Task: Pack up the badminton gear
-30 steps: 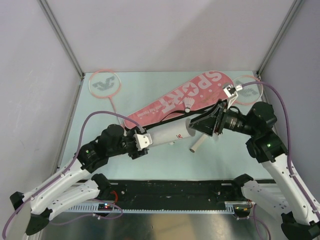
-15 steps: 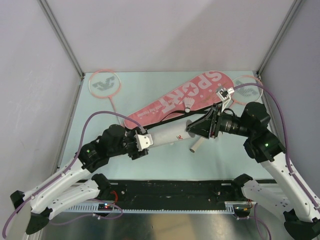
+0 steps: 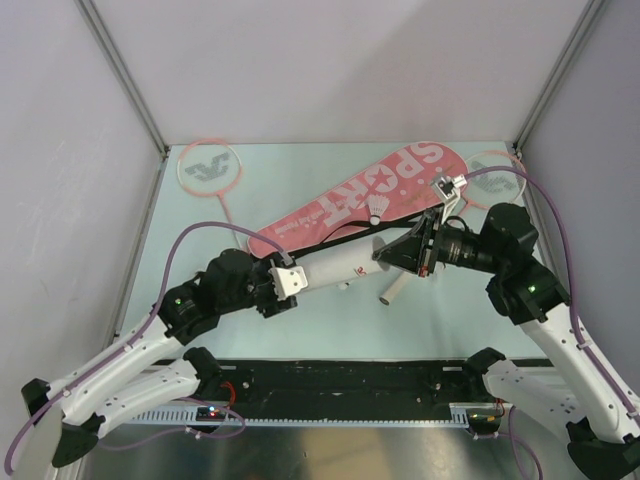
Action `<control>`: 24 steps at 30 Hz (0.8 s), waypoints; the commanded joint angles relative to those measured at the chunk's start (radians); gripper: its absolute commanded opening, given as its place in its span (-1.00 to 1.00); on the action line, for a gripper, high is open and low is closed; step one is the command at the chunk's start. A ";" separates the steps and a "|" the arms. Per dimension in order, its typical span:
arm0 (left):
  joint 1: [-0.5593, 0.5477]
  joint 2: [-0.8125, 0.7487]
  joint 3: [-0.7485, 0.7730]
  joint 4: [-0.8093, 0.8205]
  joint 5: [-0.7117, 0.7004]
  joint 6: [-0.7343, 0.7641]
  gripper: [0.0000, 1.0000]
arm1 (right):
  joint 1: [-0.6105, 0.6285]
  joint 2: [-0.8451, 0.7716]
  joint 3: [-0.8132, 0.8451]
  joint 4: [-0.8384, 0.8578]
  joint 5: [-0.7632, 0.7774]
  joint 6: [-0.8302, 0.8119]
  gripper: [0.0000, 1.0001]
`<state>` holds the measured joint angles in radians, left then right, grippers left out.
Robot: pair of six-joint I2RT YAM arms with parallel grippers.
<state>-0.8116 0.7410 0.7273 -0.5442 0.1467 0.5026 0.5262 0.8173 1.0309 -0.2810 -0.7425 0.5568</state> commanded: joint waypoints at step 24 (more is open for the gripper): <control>-0.006 -0.024 0.014 0.083 -0.181 -0.098 -0.02 | -0.230 0.040 -0.033 -0.117 0.392 -0.061 -1.00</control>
<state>-0.8158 0.7349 0.7265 -0.5220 0.0433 0.4660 0.3027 0.8017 1.0279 -0.3664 -0.5869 0.5365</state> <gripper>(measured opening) 0.681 0.009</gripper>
